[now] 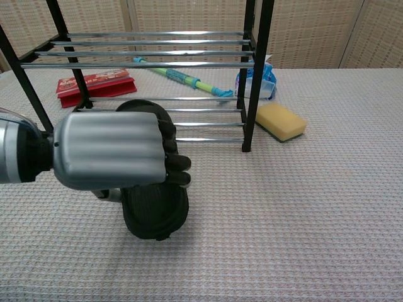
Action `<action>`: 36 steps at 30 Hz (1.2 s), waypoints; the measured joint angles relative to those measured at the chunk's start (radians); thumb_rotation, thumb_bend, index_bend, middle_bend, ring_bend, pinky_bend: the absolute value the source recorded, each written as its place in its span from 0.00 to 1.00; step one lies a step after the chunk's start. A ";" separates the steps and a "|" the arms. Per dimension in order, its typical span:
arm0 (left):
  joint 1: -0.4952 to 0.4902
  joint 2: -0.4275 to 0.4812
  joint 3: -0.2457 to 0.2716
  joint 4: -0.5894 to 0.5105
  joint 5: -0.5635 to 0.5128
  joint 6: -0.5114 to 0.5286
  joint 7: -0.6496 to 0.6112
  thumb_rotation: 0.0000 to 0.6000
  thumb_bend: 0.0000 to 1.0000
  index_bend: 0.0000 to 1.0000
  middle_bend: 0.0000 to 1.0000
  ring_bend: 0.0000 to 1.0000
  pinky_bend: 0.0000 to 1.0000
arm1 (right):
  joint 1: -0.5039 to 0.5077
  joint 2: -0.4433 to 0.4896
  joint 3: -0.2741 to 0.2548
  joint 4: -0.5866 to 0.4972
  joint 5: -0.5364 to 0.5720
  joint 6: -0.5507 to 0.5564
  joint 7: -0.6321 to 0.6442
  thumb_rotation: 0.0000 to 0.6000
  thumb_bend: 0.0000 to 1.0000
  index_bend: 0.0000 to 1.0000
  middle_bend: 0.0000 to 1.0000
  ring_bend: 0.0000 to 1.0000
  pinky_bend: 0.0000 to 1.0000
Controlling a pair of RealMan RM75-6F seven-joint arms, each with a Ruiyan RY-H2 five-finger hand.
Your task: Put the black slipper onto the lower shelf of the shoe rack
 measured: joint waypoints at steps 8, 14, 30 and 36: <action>-0.068 -0.042 -0.035 0.114 -0.010 -0.055 -0.064 1.00 0.13 0.68 0.58 0.46 0.37 | -0.004 0.001 -0.001 0.007 0.001 0.004 0.012 1.00 0.55 0.00 0.19 0.12 0.07; -0.111 -0.061 -0.051 0.184 -0.012 -0.069 -0.130 1.00 0.13 0.67 0.58 0.45 0.37 | -0.003 0.000 0.000 0.008 0.000 0.003 0.012 1.00 0.55 0.00 0.19 0.12 0.07; -0.183 -0.106 -0.037 0.378 0.023 -0.034 -0.301 1.00 0.13 0.64 0.58 0.42 0.37 | -0.010 0.008 -0.002 0.000 -0.005 0.013 0.016 1.00 0.55 0.00 0.19 0.12 0.07; -0.199 -0.128 -0.025 0.448 0.022 -0.029 -0.339 1.00 0.13 0.63 0.57 0.41 0.37 | -0.012 0.007 -0.003 0.004 -0.007 0.014 0.019 1.00 0.55 0.00 0.19 0.12 0.07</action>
